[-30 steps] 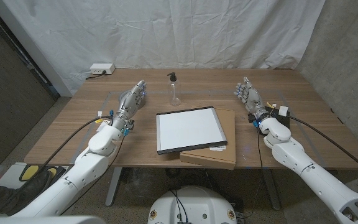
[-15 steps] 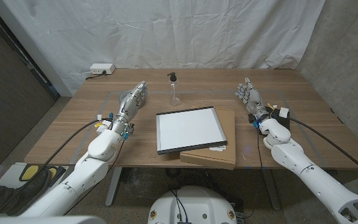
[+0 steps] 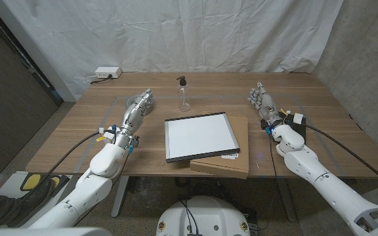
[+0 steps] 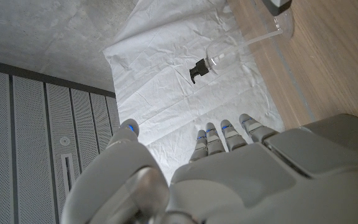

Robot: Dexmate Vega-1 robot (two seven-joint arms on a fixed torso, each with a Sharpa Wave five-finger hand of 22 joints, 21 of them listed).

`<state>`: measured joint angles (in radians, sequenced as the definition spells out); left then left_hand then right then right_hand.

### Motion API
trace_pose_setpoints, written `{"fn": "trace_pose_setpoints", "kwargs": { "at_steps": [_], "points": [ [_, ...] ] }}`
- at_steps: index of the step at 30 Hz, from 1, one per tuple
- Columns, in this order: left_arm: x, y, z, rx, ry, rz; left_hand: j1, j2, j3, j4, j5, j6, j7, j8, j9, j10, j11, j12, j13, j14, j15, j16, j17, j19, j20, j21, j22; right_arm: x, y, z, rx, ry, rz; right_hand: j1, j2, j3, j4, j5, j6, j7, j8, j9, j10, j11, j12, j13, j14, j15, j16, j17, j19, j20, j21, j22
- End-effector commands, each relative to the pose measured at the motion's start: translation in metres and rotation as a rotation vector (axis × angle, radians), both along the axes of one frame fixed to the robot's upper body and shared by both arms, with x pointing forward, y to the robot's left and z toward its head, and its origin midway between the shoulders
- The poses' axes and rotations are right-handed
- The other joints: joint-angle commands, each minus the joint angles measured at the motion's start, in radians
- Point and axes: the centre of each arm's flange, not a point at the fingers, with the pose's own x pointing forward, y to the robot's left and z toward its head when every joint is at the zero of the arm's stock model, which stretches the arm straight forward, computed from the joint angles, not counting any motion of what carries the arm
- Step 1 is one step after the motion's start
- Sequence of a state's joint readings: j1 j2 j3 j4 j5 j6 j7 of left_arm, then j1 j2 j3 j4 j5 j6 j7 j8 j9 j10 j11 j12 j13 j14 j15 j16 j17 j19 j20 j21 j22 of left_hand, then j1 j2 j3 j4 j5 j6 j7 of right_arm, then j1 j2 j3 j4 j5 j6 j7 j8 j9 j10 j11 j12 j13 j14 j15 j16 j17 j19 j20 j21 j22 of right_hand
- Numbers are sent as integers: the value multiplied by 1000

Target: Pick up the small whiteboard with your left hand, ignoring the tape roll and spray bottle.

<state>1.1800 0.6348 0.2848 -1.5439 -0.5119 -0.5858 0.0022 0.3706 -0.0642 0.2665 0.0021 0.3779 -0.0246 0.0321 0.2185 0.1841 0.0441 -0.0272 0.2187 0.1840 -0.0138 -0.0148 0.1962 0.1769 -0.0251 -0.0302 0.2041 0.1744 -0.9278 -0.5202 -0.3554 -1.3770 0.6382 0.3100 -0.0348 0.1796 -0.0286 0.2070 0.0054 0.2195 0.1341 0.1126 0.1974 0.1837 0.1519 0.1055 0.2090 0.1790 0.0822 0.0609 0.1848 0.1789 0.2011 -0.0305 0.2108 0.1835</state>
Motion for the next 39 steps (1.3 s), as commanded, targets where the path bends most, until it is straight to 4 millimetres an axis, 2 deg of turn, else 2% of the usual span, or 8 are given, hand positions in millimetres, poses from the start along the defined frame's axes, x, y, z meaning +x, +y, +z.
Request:
{"fn": "trace_pose_setpoints", "kwargs": {
  "at_steps": [1, 15, 29, 31, 33, 39],
  "points": [
    [-19, 6, 0, 23, -28, 46, 17, 1, 4, -9, -3, 4, 0, -2, 1, 7, -5, 3, 2, 7, -6, 2, 3, 7, -72, 7, 2, 4, 5, -2, 7, 6, 3, 9, 0, 0, -7, 6, 11, -4, 4, 3, 7, -3, 6, 3, 11, -2, 4, 3, 8, 3, -1, 2],
    [-29, 2, -10, 44, -73, 48, 57, 8, 13, -30, -4, 21, -2, -1, 2, 31, -5, 6, 2, 28, -12, 4, 3, 30, -67, 10, 1, -5, 1, 1, 8, -6, -16, 9, 2, -1, -8, 5, 11, -6, 2, 3, 9, -2, 5, 4, 12, -1, 4, 3, 8, 5, -2, 2],
    [-56, 4, -20, 86, -110, 114, 111, 8, 25, -62, -4, 32, -2, -1, 2, 43, -14, 4, 3, 43, -18, 2, 2, 43, -63, 8, 1, -16, -3, 1, 28, -16, -27, 9, 3, -3, -9, 4, 11, -7, 1, 3, 11, -2, 5, 4, 13, -2, 3, 4, 7, 6, -3, 2],
    [-60, 4, -20, 97, -116, 129, 129, 7, 28, -72, -4, 33, -2, -1, 2, 48, -11, 4, 3, 47, -20, 2, 2, 44, -63, 6, 0, -17, -3, 0, 33, -15, -28, 9, 3, -3, -10, 3, 11, -6, 1, 3, 11, -2, 5, 4, 13, -2, 3, 4, 7, 6, -3, 2],
    [-65, 4, -21, 106, -125, 151, 151, 5, 32, -86, -4, 35, -2, -1, 3, 49, -18, 3, 3, 52, -23, 1, 2, 48, -62, 5, 0, -17, -3, -1, 36, -14, -28, 9, 3, -3, -10, 3, 11, -6, 1, 3, 11, -2, 5, 4, 13, -1, 3, 4, 7, 6, -3, 2],
    [-75, 3, -22, 126, -147, 171, 251, -8, 48, -143, -4, 63, -11, 4, 4, 74, -33, 3, 4, 79, -35, 2, 1, 73, -67, 5, 0, -19, -2, -4, 42, -14, -30, 8, 4, -4, -10, 3, 13, -6, 1, 3, 11, -2, 4, 4, 14, 0, 3, 4, 7, 7, -4, 2]
  ]
}}
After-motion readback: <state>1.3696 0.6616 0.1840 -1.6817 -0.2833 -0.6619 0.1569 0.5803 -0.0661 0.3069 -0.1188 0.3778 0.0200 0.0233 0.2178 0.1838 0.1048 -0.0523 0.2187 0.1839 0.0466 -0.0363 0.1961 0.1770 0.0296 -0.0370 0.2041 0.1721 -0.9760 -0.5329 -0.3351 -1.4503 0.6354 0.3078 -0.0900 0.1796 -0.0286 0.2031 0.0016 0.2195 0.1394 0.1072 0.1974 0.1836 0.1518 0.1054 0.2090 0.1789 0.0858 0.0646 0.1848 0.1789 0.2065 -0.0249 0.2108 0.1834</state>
